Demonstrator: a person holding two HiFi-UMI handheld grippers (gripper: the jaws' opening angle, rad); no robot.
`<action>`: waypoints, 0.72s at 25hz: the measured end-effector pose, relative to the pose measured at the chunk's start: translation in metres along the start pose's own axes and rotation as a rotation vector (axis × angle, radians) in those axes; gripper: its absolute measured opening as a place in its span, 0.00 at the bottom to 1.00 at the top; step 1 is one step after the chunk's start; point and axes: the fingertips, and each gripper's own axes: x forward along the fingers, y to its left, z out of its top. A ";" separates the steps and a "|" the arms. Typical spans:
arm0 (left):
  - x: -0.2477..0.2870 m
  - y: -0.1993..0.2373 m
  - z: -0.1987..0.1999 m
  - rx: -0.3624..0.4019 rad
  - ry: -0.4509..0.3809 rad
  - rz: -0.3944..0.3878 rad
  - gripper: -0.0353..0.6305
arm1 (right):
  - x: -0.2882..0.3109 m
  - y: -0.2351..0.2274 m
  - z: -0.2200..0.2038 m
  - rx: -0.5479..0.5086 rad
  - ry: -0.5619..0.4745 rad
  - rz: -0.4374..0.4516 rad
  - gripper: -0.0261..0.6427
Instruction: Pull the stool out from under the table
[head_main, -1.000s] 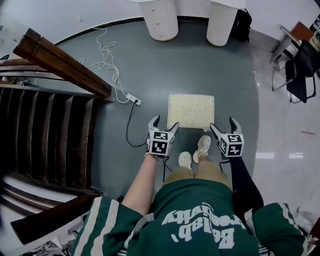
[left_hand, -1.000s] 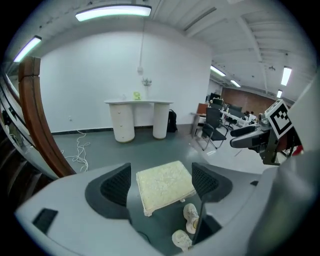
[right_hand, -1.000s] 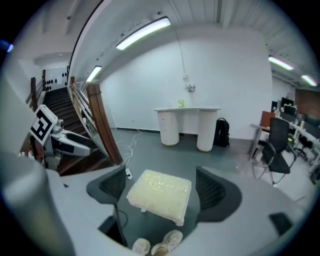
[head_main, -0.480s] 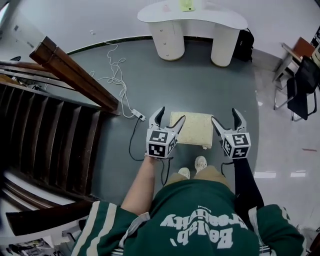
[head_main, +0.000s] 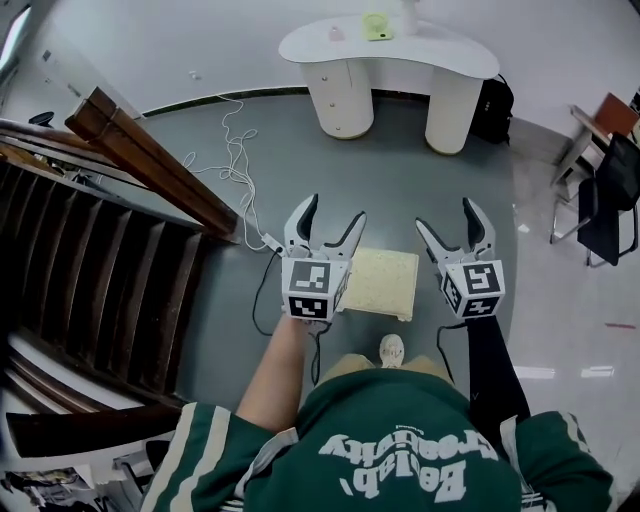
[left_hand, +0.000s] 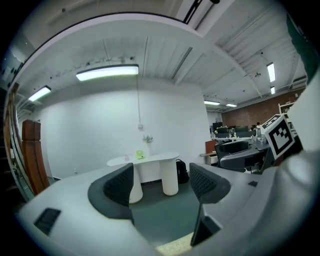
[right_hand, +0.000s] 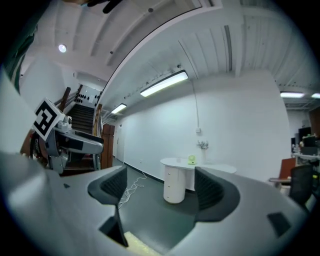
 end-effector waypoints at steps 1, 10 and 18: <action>0.004 -0.001 0.009 0.007 -0.016 0.009 0.59 | 0.002 -0.005 0.007 -0.004 -0.016 0.002 0.68; 0.020 -0.008 0.067 0.046 -0.103 0.076 0.57 | 0.007 -0.034 0.060 0.054 -0.131 -0.010 0.69; 0.026 -0.007 0.065 0.000 -0.109 0.111 0.55 | 0.015 -0.030 0.059 -0.036 -0.104 0.022 0.69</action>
